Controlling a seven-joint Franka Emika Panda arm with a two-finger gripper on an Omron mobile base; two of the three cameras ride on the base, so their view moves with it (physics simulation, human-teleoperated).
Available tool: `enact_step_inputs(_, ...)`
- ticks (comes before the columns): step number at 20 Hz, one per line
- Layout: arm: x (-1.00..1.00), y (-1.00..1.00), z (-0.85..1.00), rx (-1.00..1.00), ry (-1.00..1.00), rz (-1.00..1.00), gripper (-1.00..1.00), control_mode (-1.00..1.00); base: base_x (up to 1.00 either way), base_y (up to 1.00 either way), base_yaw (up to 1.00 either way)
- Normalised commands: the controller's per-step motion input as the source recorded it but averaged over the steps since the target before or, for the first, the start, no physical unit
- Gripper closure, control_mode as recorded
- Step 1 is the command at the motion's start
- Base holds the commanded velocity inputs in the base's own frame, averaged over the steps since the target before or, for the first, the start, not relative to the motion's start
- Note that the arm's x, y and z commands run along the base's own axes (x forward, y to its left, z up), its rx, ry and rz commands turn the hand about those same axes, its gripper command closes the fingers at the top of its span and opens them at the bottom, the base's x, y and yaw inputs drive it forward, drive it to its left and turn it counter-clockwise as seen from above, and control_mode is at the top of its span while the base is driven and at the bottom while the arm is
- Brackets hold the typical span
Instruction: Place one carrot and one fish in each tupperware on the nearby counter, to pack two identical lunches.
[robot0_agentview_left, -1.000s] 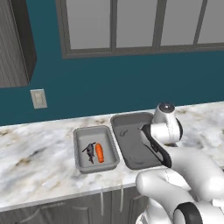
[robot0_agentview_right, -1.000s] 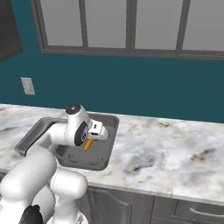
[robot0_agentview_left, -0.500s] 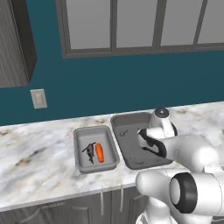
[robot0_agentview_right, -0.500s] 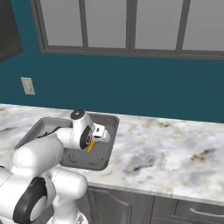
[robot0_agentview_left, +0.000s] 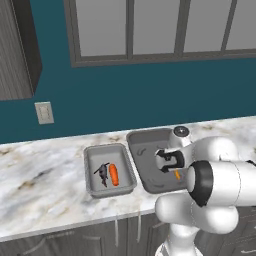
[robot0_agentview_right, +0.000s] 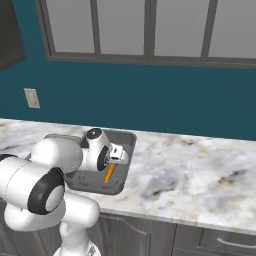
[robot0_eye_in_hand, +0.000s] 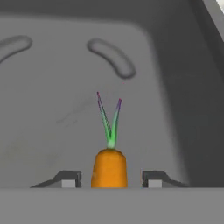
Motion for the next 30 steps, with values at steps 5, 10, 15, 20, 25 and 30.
enact_step_inputs(5,0.09,0.0,-0.07,0.0,0.0,0.0,-1.0,-1.0,0.0,0.0,0.0)
enact_step_inputs(10,-0.47,-0.07,0.37,0.0,-0.02,0.0,-1.0,-1.0,0.0,0.0,0.0)
enact_step_inputs(15,-0.92,-0.13,0.95,0.0,-0.09,0.0,-1.0,-1.0,0.0,0.0,0.0)
enact_step_inputs(20,-0.78,0.0,1.0,0.0,-0.08,0.0,-1.0,-1.0,0.0,0.0,0.0)
enact_step_inputs(25,-0.75,0.0,1.0,0.0,-0.03,0.02,-1.0,-1.0,0.0,0.0,0.0)
enact_step_inputs(30,-0.48,0.0,0.99,0.0,0.0,0.06,-1.0,-1.0,0.0,0.0,0.0)
